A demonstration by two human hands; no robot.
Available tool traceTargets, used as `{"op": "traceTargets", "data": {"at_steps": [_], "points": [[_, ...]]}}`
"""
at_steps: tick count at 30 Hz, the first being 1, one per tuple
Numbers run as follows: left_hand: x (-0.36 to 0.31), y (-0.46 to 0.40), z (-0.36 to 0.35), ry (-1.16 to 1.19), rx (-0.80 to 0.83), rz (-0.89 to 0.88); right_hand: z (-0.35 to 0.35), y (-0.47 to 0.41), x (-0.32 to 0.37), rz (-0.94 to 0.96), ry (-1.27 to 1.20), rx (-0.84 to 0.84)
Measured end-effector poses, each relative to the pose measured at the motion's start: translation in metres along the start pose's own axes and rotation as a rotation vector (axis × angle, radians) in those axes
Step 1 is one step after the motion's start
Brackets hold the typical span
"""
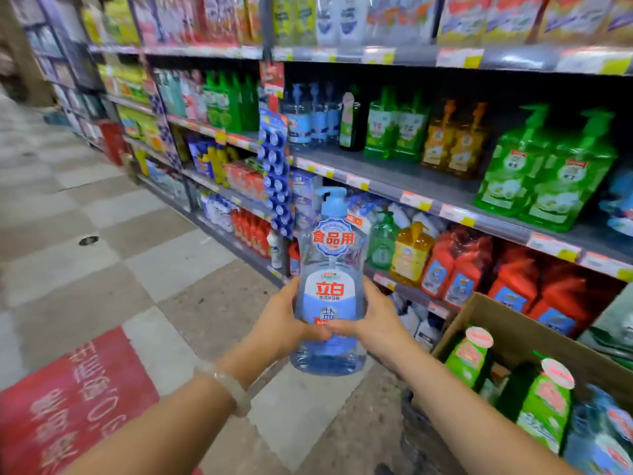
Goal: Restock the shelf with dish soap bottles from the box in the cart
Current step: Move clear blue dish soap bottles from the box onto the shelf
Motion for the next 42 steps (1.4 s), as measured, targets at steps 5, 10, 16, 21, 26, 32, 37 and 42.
{"op": "traceTargets", "data": {"at_steps": [5, 10, 16, 21, 26, 32, 37, 42], "points": [[0.021, -0.014, 0.11, -0.01, -0.084, 0.003, -0.099, -0.056, 0.016, 0.042, 0.01, 0.057], [0.038, -0.047, 0.186, -0.001, -0.141, -0.016, -0.164, -0.123, 0.019, 0.054, -0.019, 0.1], [0.068, -0.122, 0.268, -0.007, -0.22, 0.006, -0.225, -0.23, 0.018, 0.094, -0.045, 0.201], [0.085, -0.204, 0.347, 0.023, -0.298, 0.024, -0.277, -0.339, 0.03, 0.119, -0.024, 0.274], [0.112, -0.272, 0.427, 0.015, -0.376, 0.064, -0.337, -0.433, 0.039, 0.128, -0.012, 0.365], [0.158, -0.359, 0.517, -0.023, -0.365, 0.08, -0.408, -0.541, 0.016, 0.07, -0.056, 0.363], [0.183, -0.454, 0.591, -0.033, -0.258, 0.047, -0.457, -0.641, 0.004, 0.063, -0.052, 0.27], [0.185, -0.551, 0.641, -0.056, -0.133, -0.018, -0.474, -0.732, 0.003, 0.053, -0.029, 0.117]]}}
Point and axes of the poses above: each hand's wrist, its own y-axis away from the middle knuckle, its own z-axis out of the back of the hand, x = y × z, the point moved 8 cm from there along -y, towards the middle knuckle, and after that the axes turned 7 degrees about -y, right-handed, at the moved point
